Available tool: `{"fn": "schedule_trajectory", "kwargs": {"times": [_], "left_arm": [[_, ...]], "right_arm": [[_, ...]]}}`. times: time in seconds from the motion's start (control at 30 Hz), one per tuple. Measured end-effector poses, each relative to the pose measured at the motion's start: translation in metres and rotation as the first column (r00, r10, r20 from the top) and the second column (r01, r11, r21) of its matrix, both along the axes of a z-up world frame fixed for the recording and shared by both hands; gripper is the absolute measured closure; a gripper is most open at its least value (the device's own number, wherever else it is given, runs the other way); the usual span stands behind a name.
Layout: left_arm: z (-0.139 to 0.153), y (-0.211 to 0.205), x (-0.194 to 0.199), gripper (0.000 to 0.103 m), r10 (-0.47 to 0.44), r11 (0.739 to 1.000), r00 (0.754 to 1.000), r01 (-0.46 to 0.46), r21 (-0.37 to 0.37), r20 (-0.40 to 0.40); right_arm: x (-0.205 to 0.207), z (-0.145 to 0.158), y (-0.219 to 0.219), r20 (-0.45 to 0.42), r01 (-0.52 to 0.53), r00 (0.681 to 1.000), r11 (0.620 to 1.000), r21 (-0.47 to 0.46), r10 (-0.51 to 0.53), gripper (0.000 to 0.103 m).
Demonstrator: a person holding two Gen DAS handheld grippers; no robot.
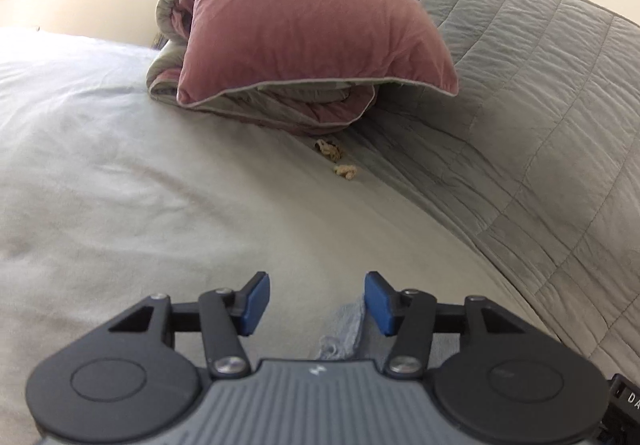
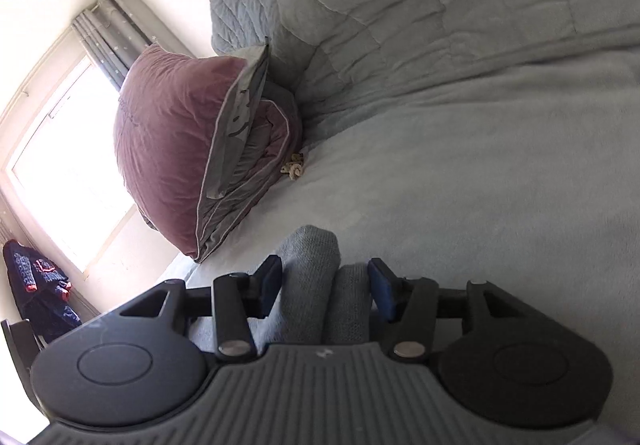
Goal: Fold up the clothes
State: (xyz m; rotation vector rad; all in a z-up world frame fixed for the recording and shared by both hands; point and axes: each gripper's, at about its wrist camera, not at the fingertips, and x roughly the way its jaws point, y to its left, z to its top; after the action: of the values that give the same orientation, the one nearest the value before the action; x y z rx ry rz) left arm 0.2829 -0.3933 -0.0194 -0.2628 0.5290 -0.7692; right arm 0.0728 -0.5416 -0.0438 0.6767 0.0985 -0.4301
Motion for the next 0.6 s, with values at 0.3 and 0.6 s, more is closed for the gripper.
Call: {"fn": "schedule_trajectory", "kwargs": {"times": [0.3, 0.6], "left_arm": [[-0.006, -0.053, -0.014, 0.092, -0.304, 0.949, 0.947, 0.290, 0.125, 0.105], [-0.020, -0.048, 0.004, 0.096, -0.156, 0.980, 0.986, 0.147, 0.131, 0.060]], "right_arm": [[0.038, 0.004, 0.016, -0.137, -0.207, 0.975, 0.939, -0.274, 0.175, 0.074], [0.036, -0.017, -0.012, -0.188, -0.115, 0.977, 0.990, -0.080, 0.099, 0.081]]}}
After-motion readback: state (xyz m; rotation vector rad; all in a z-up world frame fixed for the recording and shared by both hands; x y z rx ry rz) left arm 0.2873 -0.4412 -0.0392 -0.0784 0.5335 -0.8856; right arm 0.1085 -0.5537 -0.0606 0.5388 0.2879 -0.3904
